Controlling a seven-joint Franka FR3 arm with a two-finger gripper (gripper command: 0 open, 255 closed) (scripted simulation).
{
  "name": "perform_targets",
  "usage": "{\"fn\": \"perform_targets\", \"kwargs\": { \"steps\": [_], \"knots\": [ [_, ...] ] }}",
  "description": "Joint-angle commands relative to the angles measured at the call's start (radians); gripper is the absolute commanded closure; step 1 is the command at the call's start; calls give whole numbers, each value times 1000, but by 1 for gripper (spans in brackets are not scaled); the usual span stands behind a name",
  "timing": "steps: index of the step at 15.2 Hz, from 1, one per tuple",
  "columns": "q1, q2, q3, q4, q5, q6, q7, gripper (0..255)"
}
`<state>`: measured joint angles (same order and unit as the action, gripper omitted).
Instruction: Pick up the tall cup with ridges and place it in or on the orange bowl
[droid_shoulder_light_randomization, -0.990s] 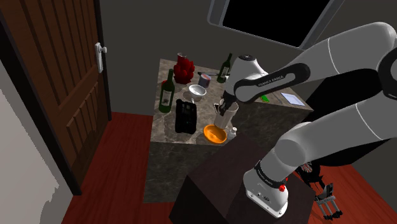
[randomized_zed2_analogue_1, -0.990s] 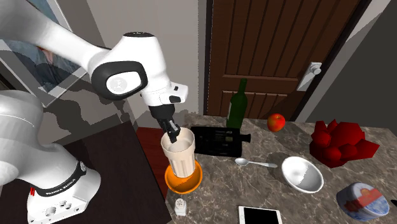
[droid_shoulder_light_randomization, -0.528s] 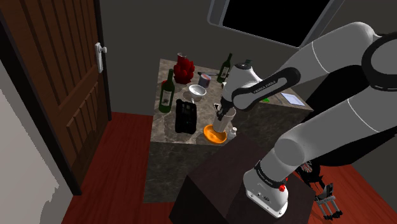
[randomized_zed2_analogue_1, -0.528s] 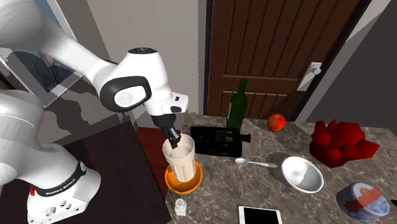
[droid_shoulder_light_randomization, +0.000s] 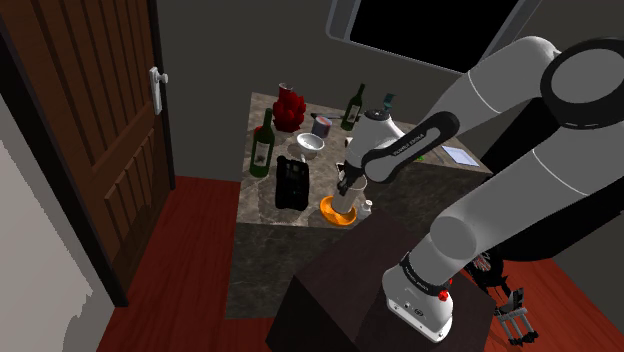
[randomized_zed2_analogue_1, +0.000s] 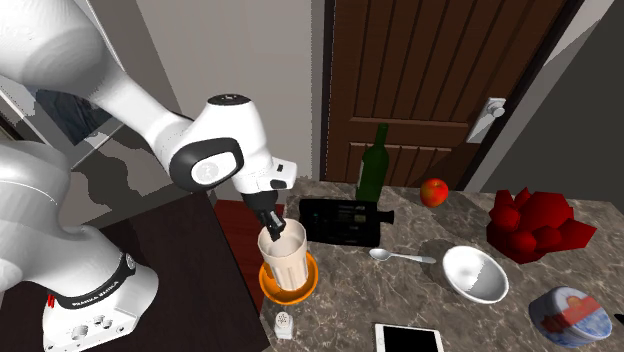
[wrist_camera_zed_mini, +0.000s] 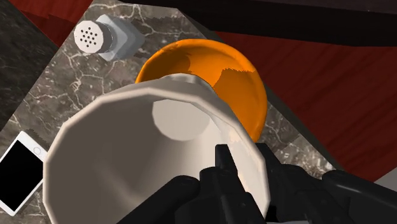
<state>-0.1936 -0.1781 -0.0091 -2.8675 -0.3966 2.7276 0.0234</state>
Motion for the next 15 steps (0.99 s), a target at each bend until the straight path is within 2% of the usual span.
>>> {"fn": "perform_targets", "kwargs": {
  "steps": [1,5,6,11,15],
  "knots": [
    [-1,3,1,1,-2,3,2,255],
    [-1,3,1,1,-2,3,2,255],
    [-1,3,1,1,-2,3,2,0],
    [-1,3,1,1,-2,3,2,0],
    [56,-172,-5,8,102,-178,-67,0]
  ]
}}
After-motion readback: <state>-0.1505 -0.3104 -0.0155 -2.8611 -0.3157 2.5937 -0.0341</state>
